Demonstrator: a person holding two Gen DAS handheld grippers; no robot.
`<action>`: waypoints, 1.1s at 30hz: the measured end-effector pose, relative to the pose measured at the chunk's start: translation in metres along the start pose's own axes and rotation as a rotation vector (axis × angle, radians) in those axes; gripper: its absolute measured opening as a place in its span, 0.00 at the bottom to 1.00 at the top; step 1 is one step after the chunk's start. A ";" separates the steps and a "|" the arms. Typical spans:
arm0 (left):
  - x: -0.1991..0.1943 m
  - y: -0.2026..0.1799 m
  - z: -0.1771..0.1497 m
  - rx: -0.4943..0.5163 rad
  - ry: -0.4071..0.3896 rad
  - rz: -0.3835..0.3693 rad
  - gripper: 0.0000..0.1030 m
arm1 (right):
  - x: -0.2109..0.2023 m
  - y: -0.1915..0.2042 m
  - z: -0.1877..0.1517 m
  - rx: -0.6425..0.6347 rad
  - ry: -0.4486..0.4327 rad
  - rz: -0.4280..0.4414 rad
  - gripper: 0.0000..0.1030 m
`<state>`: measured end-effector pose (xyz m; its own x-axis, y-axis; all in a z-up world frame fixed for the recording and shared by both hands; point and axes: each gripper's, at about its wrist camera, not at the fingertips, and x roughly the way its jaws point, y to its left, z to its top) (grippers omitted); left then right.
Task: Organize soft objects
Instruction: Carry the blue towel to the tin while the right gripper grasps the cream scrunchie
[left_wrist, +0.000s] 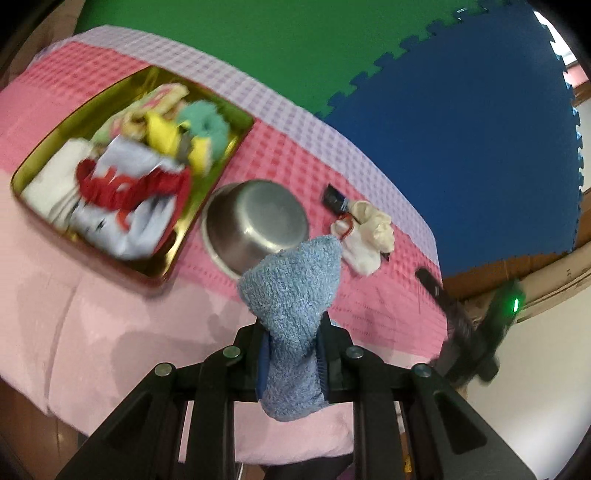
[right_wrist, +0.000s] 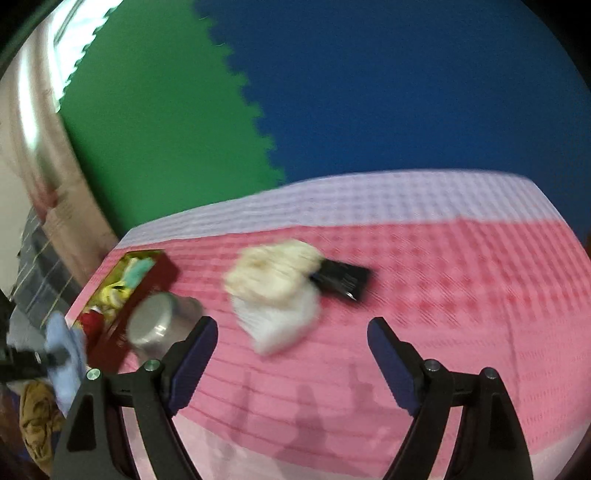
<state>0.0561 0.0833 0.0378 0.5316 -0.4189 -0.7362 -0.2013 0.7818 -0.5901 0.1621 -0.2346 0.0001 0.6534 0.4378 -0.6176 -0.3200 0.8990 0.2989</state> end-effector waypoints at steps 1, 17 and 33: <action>-0.003 0.004 -0.001 -0.007 0.001 -0.004 0.18 | 0.006 0.006 0.006 -0.012 0.013 -0.001 0.83; -0.044 0.027 -0.006 -0.021 -0.049 -0.003 0.20 | 0.090 0.020 0.036 0.030 0.176 -0.061 0.05; -0.103 0.025 0.062 0.090 -0.214 0.154 0.20 | -0.043 -0.002 0.004 0.191 -0.001 0.206 0.05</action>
<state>0.0473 0.1743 0.1191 0.6641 -0.1920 -0.7226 -0.2244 0.8707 -0.4376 0.1371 -0.2548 0.0289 0.5886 0.6114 -0.5289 -0.3109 0.7751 0.5500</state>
